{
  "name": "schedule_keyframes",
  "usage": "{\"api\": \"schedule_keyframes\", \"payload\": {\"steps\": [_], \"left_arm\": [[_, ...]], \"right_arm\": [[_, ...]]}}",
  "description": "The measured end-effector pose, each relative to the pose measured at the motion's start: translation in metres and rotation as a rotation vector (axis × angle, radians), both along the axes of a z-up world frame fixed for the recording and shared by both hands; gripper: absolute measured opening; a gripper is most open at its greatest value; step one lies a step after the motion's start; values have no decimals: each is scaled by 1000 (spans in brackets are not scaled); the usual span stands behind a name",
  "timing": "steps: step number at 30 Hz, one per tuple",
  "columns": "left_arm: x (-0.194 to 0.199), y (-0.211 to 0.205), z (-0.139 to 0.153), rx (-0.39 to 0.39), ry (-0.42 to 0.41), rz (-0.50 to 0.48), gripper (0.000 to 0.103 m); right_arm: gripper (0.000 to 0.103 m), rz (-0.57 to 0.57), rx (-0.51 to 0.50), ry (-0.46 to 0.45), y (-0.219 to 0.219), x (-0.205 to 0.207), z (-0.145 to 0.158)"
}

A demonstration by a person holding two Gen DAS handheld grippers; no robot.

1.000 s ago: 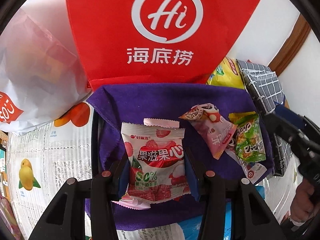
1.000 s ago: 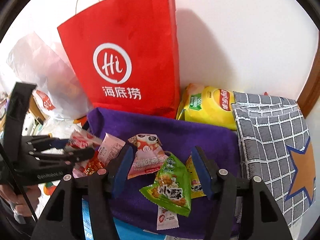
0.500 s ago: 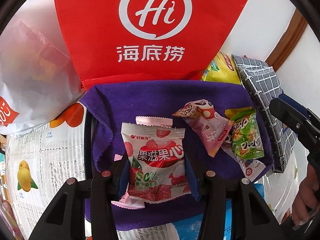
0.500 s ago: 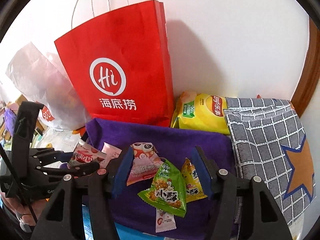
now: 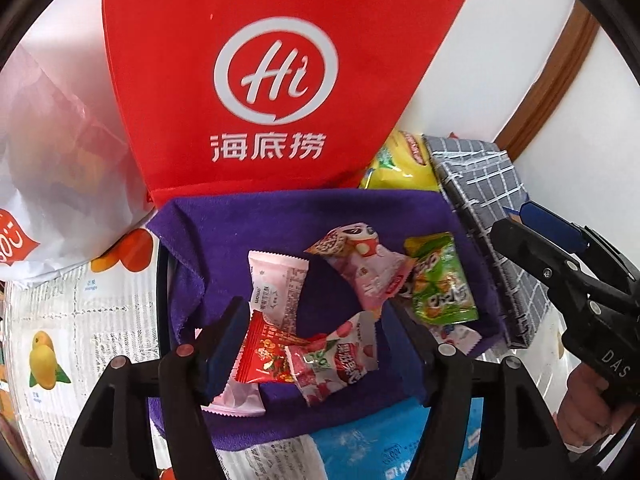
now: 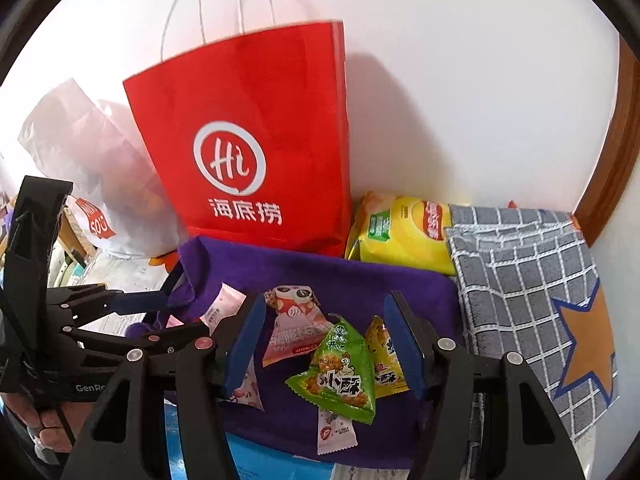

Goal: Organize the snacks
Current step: 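Withdraw both open tools back toward the remaining snacks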

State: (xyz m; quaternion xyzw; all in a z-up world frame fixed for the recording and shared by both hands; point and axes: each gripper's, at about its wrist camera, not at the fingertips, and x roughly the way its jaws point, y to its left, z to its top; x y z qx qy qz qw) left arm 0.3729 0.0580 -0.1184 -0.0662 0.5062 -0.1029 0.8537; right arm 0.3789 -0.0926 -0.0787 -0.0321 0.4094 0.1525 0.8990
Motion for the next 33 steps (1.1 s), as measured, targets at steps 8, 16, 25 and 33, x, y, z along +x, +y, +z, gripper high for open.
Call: {"api": "schedule_keyframes", "payload": {"steps": [8, 16, 25, 33], "left_arm": [[-12, 2, 24, -24, -36, -14, 67], [-33, -6, 51, -24, -72, -37, 66], [-62, -3, 81, -11, -124, -41, 67], [-91, 19, 76, 26, -97, 9, 66]], "right_arm": [[62, -52, 15, -1, -13, -26, 10], [62, -135, -14, 3, -36, -69, 10], [62, -185, 4, 62, -51, -108, 5], [62, -171, 1, 98, -45, -137, -7]]}}
